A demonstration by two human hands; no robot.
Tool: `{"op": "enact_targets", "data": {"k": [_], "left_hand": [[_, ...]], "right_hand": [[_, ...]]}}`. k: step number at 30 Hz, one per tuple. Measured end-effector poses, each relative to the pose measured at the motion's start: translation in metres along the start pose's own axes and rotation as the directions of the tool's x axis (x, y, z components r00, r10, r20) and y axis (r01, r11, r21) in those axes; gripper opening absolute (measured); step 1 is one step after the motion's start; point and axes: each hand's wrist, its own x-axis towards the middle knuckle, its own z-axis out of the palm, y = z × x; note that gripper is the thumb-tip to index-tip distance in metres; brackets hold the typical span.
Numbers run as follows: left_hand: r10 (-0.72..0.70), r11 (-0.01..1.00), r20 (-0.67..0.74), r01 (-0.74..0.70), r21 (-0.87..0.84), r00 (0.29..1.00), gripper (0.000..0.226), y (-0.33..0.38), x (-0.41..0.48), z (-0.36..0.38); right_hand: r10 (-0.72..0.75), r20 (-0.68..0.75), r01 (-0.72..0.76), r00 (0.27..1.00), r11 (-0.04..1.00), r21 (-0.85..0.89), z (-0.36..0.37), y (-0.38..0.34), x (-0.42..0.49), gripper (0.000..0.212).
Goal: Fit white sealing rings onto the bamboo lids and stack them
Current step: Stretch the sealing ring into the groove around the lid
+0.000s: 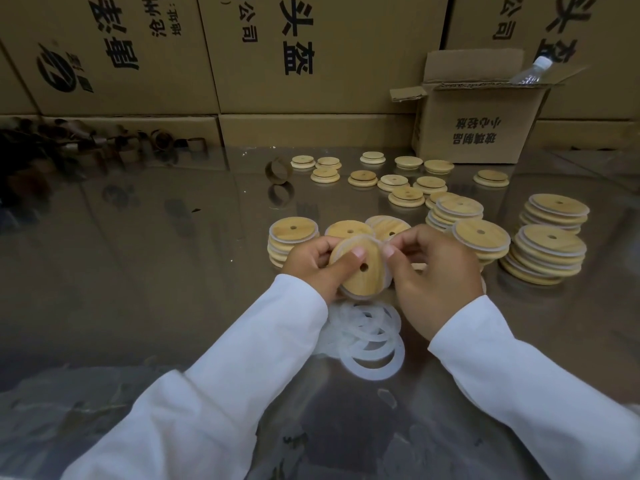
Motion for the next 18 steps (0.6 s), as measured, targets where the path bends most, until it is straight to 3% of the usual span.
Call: {"op": "enact_targets", "data": {"k": [11, 18], "left_hand": [[0.169, 0.983, -0.003, -0.169, 0.072, 0.986, 0.009, 0.0019, 0.0023, -0.0058], [0.112, 0.993, -0.032, -0.113, -0.045, 0.993, 0.007, -0.0015, 0.0046, -0.0054]], "right_hand": [[0.121, 0.064, -0.127, 0.991, 0.987, 0.103, -0.0051, -0.0020, 0.0098, 0.011], [0.125, 0.077, -0.136, 0.989, 0.977, 0.164, -0.0032, -0.0051, 0.0020, 0.006]]}}
